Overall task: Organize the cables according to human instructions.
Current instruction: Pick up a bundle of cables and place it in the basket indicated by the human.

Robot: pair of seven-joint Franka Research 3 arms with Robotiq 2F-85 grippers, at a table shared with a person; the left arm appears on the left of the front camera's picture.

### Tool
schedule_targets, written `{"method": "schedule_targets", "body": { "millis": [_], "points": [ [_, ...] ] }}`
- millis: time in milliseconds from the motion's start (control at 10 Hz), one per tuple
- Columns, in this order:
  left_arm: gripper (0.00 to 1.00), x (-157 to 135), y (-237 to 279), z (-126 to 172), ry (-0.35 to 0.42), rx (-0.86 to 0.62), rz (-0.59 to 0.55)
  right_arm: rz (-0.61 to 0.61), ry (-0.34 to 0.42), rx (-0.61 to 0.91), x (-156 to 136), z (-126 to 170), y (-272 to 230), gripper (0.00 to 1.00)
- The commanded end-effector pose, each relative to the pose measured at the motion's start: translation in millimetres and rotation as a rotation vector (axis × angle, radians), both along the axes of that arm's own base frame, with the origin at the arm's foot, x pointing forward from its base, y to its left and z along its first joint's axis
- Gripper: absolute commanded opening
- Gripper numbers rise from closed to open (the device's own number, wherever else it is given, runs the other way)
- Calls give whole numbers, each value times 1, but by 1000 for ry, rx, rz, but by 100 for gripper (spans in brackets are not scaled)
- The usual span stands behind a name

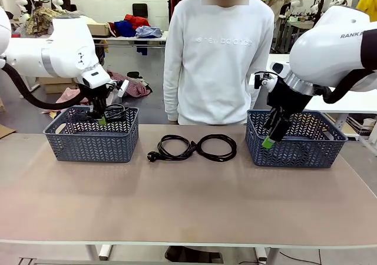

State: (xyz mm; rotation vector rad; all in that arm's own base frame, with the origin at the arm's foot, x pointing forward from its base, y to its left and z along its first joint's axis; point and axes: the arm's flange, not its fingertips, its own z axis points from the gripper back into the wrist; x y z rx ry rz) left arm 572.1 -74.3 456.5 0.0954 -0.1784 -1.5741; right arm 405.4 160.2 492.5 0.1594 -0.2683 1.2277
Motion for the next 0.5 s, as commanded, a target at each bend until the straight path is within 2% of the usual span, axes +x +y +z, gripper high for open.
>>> {"method": "schedule_targets", "body": {
  "millis": [0, 100, 200, 300, 400],
  "points": [
    [35, 4, 5, 6, -8, -17, -12, 0, 1, -2, 2, 2, 2, 100],
    [35, 3, 4, 8, 1, -28, -10, 0, 1, -2, 2, 2, 2, 100],
    [54, 1, 3, 12, 13, -34, -12, 0, 1, -2, 2, 2, 2, 100],
    [39, 1, 3, 15, 23, -36, -13, 0, 1, -2, 2, 2, 2, 100],
    [73, 0, 4, 17, 30, -38, -9, 0, 1, -2, 2, 2, 2, 100]
  ]
}}
